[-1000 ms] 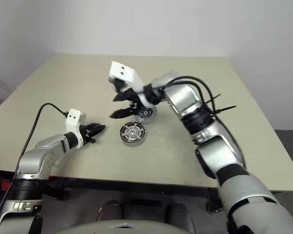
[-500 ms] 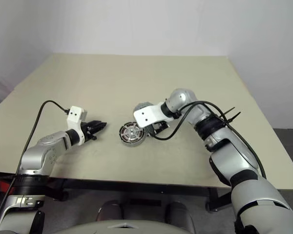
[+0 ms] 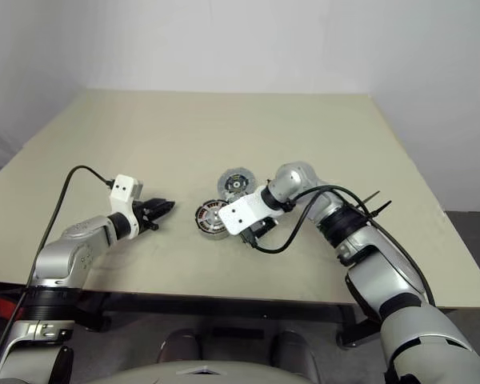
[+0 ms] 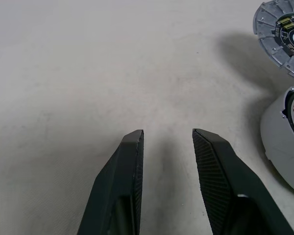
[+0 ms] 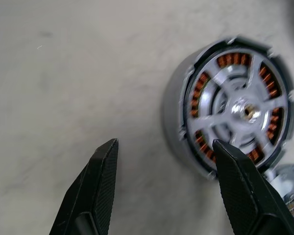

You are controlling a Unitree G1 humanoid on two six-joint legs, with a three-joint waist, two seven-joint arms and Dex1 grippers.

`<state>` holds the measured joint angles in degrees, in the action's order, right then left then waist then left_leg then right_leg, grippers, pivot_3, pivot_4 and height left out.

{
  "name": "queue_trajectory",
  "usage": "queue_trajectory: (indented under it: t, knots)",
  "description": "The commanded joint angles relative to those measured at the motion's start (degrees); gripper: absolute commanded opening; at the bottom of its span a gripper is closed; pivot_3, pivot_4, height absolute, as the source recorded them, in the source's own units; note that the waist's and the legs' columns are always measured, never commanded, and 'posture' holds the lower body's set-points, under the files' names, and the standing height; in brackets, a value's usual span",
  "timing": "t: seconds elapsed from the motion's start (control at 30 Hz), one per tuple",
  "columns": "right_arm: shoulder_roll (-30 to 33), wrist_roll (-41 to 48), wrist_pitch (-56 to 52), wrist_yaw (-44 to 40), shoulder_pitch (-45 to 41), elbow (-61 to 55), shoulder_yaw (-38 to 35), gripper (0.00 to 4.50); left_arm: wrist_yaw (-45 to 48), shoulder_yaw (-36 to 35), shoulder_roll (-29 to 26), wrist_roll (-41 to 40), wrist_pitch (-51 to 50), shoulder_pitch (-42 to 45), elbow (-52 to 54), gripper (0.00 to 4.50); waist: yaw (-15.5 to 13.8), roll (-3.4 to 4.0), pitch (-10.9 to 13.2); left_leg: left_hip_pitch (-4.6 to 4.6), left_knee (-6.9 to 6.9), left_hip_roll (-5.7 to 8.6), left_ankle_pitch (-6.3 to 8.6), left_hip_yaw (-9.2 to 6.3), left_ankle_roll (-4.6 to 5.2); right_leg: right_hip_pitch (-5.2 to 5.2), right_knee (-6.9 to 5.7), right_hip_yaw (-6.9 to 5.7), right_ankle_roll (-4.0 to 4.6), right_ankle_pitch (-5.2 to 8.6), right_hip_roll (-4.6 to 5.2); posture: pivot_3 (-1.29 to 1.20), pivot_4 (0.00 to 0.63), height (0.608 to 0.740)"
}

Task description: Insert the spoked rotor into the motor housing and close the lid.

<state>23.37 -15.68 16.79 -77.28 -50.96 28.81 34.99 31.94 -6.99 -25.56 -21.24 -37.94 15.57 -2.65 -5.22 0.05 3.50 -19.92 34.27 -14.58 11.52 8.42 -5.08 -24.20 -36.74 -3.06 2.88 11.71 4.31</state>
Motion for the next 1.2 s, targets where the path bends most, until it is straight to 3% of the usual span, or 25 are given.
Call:
queue_trajectory:
  t: [0.03,0.73,0.83,1.0,1.2]
  knots:
    - [-0.53,-0.62,0.39,0.77,-2.01,-0.1,-0.61,3.44,-0.16,-0.71,-0.21,-0.06,1.0,0.53,1.01,1.69,-0.01,0.0,0.0,-0.01,0.0,0.0,0.0,0.0,0.0,0.0,0.01,0.0,0.0,0.0,0.0,0.0,0.0,0.74]
    - [-0.05,-2.37,0.47,0.97,-0.66,1.73,-0.59,3.44,-0.46,-0.75,-0.11,-0.2,0.92,0.39,1.25,1.69,-0.11,0.0,0.0,0.04,0.0,0.0,-0.01,0.0,-0.01,0.02,-0.01,0.0,0.0,0.0,0.0,0.0,0.0,0.74]
    - [-0.05,-1.96,-0.2,0.6,-0.39,1.38,-0.85,2.9,-0.44,-0.73,-0.11,-0.16,0.96,0.45,1.18,1.69,-0.11,0.0,0.0,0.03,0.0,0.01,0.0,0.0,-0.01,0.03,-0.01,0.01,0.0,0.0,0.01,0.0,0.0,0.74]
    - [-0.03,-2.51,-0.29,1.29,-0.5,1.17,-0.91,1.28,-0.4,-0.74,-0.14,-0.17,0.97,0.54,1.12,1.69,-0.04,0.0,0.0,0.03,-0.01,0.0,0.0,0.0,0.0,0.02,0.0,0.0,0.0,0.0,0.0,0.0,0.0,0.74]
    - [-0.49,-2.33,-1.15,1.51,-0.85,1.03,-1.19,1.28,-0.41,-0.76,-0.11,-0.19,0.96,0.6,1.07,1.69,-0.07,0.0,0.0,0.03,-0.01,0.01,0.0,0.0,0.0,0.02,0.01,0.01,0.0,0.0,0.01,0.0,0.0,0.74]
